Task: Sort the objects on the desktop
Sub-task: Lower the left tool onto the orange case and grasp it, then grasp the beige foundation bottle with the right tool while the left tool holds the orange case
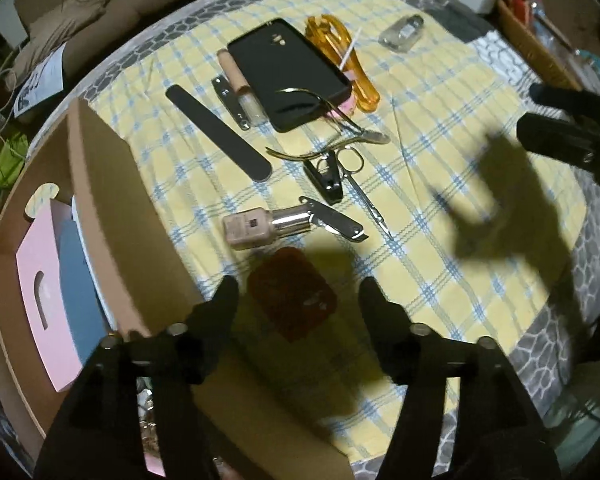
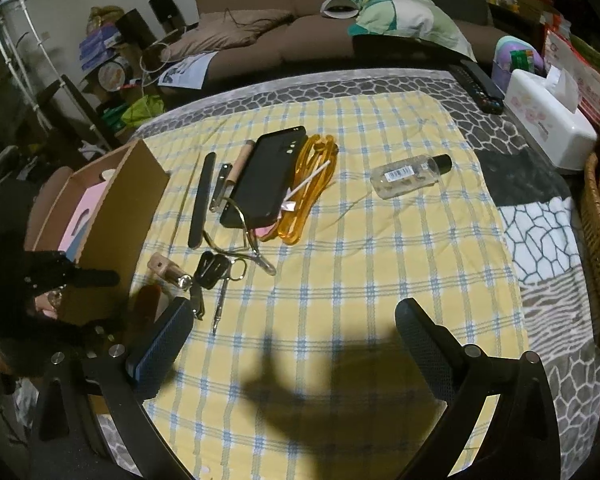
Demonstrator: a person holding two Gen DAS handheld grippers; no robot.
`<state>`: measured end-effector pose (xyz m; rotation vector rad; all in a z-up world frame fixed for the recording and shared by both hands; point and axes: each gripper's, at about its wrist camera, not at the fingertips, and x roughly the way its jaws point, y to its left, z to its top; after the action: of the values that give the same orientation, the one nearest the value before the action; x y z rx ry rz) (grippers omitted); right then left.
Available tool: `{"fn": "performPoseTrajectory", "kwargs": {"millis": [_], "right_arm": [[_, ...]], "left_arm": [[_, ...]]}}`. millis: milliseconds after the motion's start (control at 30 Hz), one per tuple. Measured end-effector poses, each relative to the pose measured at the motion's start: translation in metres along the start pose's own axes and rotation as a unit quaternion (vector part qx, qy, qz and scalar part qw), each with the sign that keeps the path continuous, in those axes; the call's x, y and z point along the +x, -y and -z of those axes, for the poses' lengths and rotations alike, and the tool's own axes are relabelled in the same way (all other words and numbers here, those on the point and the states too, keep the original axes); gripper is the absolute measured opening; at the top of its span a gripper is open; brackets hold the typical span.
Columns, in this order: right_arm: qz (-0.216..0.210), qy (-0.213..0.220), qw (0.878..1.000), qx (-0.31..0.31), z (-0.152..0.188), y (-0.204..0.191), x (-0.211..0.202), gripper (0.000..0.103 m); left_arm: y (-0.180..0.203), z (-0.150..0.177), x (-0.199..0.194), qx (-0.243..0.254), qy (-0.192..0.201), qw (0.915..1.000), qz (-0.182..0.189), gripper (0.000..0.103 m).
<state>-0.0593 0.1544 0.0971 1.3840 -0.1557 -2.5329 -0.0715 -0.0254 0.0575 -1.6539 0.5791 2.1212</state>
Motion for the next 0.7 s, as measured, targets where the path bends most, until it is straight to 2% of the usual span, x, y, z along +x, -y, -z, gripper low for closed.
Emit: {"fn": "performPoseTrajectory", "kwargs": {"millis": [67,133,200,233,333,367,400,433,467,500,567,600,633,667,700], "right_arm": [[0.000,0.000,1.000,0.004,-0.001,0.001,0.001,0.103],[-0.003,0.001,1.000,0.005,-0.002,0.001,0.002,0.103],[-0.005,0.001,1.000,0.003,-0.002,0.000,0.001,0.103],[-0.006,0.001,1.000,-0.001,-0.002,-0.001,0.001,0.103],[-0.004,-0.002,1.000,-0.005,0.001,-0.001,0.001,0.103],[-0.003,-0.004,1.000,-0.004,0.002,0.001,0.002,0.103],[-0.002,-0.005,1.000,-0.003,0.003,0.002,0.002,0.103],[-0.001,-0.005,1.000,-0.001,0.003,0.003,0.002,0.103],[0.000,-0.005,1.000,0.000,0.004,0.004,0.001,0.103],[0.000,-0.004,1.000,0.000,0.003,0.004,0.000,0.103],[0.000,0.001,1.000,0.002,0.002,0.005,-0.003,0.103],[-0.001,0.003,1.000,0.003,0.001,0.006,-0.005,0.103],[-0.003,0.006,1.000,0.005,0.000,0.007,-0.006,0.103],[-0.004,0.007,1.000,0.008,-0.001,0.008,-0.007,0.103],[-0.006,0.009,1.000,0.011,-0.002,0.008,-0.007,0.103]], "left_arm": [[0.012,-0.002,0.009,0.014,-0.013,0.9994,-0.028,0.063],[0.025,-0.003,0.023,0.044,-0.029,0.9951,-0.084,0.065],[0.038,0.000,0.041,0.083,-0.051,0.9832,-0.155,0.068],[0.043,0.002,0.047,0.098,-0.063,0.9770,-0.179,0.068],[0.057,0.003,0.049,0.133,-0.057,0.9657,-0.216,0.074],[0.058,0.002,0.049,0.135,-0.055,0.9650,-0.218,0.073],[0.058,0.001,0.049,0.130,-0.056,0.9670,-0.212,0.070],[0.055,0.001,0.048,0.120,-0.056,0.9720,-0.194,0.054],[0.050,-0.001,0.046,0.099,-0.055,0.9829,-0.145,0.035],[0.049,-0.002,0.041,0.088,-0.039,0.9875,-0.125,0.031],[0.039,-0.007,0.029,0.049,-0.010,0.9960,-0.073,0.013],[0.035,-0.008,0.022,0.030,0.002,0.9986,-0.044,0.009],[0.030,-0.010,0.016,0.010,0.011,0.9999,0.003,0.000],[0.030,-0.010,0.012,-0.002,0.016,0.9983,0.057,0.000],[0.029,-0.010,0.009,-0.008,0.019,0.9963,0.083,0.000]]}}
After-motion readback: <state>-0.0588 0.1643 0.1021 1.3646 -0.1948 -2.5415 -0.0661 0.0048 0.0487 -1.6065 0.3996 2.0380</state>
